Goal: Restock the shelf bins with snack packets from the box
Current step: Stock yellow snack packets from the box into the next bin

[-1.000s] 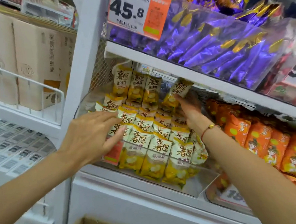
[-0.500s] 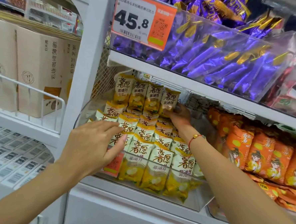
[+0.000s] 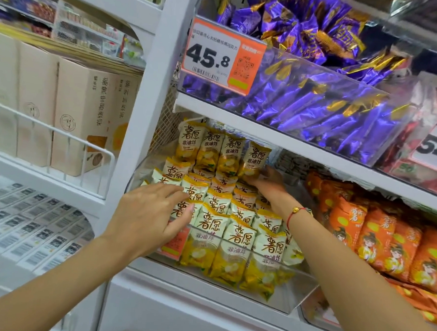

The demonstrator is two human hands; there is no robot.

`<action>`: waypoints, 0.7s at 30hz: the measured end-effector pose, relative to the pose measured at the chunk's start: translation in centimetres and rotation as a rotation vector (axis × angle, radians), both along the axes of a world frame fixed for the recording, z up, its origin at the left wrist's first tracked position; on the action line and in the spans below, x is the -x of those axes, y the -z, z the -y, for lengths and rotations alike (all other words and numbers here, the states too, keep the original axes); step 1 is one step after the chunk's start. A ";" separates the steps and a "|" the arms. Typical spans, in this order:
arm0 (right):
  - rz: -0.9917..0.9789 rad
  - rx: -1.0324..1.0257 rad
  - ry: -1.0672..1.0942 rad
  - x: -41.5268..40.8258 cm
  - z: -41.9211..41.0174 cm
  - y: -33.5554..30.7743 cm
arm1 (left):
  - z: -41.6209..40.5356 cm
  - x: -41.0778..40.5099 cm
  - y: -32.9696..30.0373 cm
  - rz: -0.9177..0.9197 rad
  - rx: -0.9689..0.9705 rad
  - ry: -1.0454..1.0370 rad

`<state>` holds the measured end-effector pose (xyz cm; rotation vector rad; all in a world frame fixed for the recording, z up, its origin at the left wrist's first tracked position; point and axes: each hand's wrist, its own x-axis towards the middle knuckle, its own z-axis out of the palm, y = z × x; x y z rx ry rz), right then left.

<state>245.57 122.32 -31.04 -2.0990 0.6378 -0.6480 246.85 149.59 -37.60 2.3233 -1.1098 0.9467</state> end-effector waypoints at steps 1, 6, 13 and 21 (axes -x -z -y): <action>-0.001 0.005 0.000 0.8 -0.3 -0.2 | 0.0 0.0 0.0 -0.010 -0.014 0.001; 0.038 0.089 -0.066 5.8 -2.0 -0.9 | -0.3 0.4 -0.2 -0.059 -0.074 -0.014; -0.010 0.232 -0.284 14.7 -4.8 -0.9 | -0.9 2.2 -2.1 -0.002 -0.108 -0.004; -0.012 0.118 -0.104 9.7 -3.1 -1.2 | -0.6 1.8 -1.8 -0.213 -0.022 -0.043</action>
